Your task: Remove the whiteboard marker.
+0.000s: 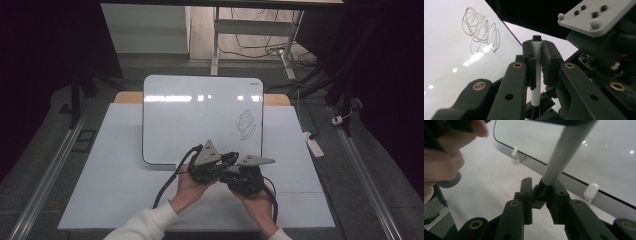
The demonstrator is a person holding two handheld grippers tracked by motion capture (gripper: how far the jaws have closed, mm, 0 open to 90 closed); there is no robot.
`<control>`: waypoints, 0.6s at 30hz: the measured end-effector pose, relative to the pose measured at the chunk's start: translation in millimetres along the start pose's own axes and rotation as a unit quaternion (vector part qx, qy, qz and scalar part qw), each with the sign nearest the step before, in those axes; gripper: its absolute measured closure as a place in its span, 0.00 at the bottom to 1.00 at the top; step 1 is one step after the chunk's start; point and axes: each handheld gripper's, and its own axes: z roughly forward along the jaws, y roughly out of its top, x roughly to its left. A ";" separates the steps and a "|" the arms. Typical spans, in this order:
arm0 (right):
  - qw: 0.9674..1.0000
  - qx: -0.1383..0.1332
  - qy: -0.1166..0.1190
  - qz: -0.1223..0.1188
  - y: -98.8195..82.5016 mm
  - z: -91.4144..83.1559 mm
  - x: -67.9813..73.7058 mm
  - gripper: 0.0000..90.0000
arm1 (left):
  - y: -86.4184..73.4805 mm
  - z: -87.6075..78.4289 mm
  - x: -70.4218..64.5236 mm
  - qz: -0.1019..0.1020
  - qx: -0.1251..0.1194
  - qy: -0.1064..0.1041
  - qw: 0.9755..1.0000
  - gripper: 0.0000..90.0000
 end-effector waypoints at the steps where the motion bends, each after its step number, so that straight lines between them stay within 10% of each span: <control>1: 1.000 0.002 -0.002 0.005 0.1 -0.6 -0.8 0.84 | 0.1 0.3 -1.5 0.001 -0.002 0.001 1.000 0.90; 8: 1.000 0.002 -0.004 0.008 -1.0 -2.8 -6.8 0.86 | 0.7 0.2 -2.6 -0.007 -0.003 -0.026 1.000 0.82; 12: 1.000 -0.007 0.003 0.001 -1.4 -6.9 -10.2 0.86 | 1.5 -5.9 0.4 -0.014 -0.006 -0.035 0.999 0.61; 18: 0.999 -0.034 0.008 -0.004 -1.5 -16.9 -22.0 0.86 | -9.9 -48.0 15.6 -0.032 0.008 -0.027 0.999 0.51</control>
